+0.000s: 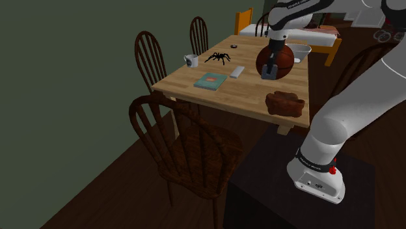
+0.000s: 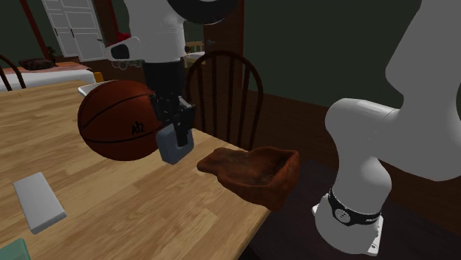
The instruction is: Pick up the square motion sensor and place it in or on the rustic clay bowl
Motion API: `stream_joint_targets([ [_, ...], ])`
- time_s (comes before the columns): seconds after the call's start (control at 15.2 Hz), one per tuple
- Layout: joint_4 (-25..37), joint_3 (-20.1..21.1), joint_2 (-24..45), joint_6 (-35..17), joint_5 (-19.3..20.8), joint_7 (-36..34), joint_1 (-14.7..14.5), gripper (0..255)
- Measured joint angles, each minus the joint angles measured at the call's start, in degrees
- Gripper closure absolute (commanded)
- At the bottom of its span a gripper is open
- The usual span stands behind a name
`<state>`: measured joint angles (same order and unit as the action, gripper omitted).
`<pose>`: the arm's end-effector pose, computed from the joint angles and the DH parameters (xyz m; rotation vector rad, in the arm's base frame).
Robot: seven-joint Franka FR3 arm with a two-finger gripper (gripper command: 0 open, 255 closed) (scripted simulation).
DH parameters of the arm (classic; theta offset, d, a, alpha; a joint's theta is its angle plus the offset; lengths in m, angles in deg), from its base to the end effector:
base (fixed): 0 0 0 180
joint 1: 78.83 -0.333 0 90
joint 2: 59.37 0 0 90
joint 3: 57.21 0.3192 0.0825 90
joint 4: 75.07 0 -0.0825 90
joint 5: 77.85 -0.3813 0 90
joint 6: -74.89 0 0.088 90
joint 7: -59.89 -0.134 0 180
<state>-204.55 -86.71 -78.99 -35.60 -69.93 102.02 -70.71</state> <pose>0.3455 -0.2943 0.4547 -3.0866 -0.2422 -0.0050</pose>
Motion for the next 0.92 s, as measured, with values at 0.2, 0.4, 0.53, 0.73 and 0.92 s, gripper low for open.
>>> stream_joint_targets([
  [0.2, 1.71, 0.46, -0.69, 2.36, 0.05, -0.29, -0.03, 255],
  [0.4, 3.81, 0.83, -1.06, 4.81, 0.00, -0.44, -0.10, 255],
  [0.53, 5.08, 1.07, -1.39, 6.40, 0.02, -0.53, -0.12, 255],
  [0.73, 7.39, 1.28, -1.46, 8.78, -0.11, -0.47, -0.19, 255],
  [0.92, 7.90, 1.77, -2.50, 10.34, 0.14, -0.84, -0.11, 255],
])
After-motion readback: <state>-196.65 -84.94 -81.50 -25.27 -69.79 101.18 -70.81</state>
